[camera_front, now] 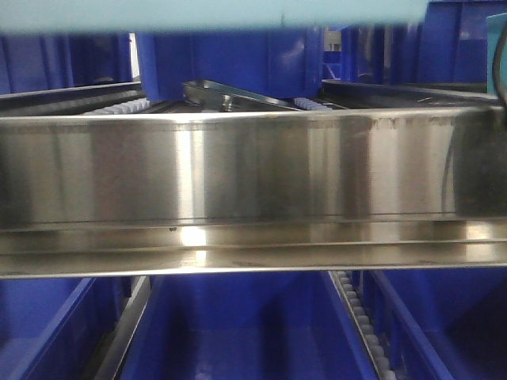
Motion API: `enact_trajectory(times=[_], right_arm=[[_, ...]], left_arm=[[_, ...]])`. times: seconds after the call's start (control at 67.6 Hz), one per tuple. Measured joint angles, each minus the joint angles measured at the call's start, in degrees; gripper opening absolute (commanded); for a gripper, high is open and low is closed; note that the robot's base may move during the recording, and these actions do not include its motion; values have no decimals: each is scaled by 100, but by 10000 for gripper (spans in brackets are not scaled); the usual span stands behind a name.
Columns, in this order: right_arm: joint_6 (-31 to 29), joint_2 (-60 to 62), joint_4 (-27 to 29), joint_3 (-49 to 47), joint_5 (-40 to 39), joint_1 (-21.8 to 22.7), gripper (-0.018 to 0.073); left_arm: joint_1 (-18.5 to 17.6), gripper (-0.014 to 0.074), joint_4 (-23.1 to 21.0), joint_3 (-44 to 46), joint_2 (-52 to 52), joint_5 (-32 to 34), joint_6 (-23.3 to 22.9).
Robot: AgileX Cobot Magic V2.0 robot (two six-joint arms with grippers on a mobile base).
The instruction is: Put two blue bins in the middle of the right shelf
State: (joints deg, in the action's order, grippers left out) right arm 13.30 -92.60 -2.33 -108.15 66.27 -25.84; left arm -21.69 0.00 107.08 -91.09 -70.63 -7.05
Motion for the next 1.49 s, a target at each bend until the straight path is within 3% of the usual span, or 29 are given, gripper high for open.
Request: enact_trajectory(times=[0.251,0.71,1.494], right_arm=[[0,53,-128,-825,-9,0,-153],[0,53,-133,-907,3,0,-153],[34,53,-220,-907,-126,0,-153]], left_arm=[[0,-111,-84,865,13,48,0],[0,-111,-84,936,27,115,0],[0,-111,-61,936,27,1573,48]])
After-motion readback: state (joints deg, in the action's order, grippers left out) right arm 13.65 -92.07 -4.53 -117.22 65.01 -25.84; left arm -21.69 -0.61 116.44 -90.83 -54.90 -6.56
